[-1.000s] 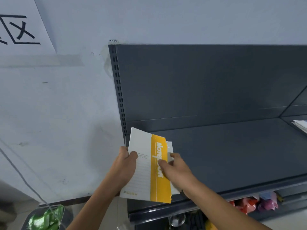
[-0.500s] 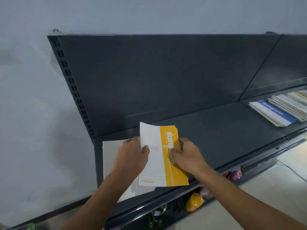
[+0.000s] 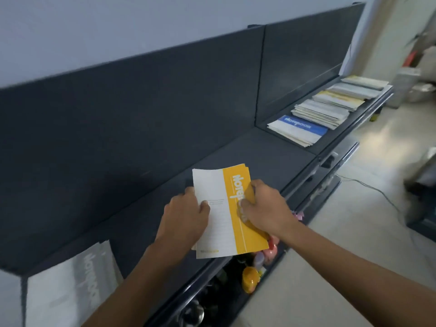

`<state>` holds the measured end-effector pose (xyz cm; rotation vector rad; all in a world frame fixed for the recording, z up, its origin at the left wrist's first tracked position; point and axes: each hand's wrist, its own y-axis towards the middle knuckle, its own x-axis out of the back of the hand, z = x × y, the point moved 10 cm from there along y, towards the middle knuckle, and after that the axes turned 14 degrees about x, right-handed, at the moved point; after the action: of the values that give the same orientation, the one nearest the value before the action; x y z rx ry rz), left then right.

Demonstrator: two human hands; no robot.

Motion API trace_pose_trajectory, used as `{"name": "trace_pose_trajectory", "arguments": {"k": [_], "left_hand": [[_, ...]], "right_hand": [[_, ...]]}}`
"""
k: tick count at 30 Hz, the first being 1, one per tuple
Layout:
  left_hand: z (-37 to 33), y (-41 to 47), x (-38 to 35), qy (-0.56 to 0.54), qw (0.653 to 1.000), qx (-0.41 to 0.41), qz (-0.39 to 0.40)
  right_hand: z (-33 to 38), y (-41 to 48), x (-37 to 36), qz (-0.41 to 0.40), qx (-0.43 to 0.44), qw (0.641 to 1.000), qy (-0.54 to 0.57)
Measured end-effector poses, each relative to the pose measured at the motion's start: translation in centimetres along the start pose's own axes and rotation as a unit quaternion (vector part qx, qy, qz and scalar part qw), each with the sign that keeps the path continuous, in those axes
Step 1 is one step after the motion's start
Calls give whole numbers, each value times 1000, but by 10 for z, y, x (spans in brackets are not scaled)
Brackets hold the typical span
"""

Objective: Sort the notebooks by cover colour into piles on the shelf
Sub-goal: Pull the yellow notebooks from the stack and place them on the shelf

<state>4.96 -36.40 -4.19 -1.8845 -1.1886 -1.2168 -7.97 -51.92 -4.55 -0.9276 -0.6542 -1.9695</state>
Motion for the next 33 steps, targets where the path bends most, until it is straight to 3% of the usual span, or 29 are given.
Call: {"name": "trace_pose_trajectory", "arguments": {"k": [13, 33], "left_hand": [[-226, 15, -95, 15, 998, -39, 38], [-413, 116, -174, -25, 992, -90, 84]], "right_hand": [[-198, 25, 133, -39, -44, 998, 6], [-353, 114, 246, -85, -124, 989, 11]]}}
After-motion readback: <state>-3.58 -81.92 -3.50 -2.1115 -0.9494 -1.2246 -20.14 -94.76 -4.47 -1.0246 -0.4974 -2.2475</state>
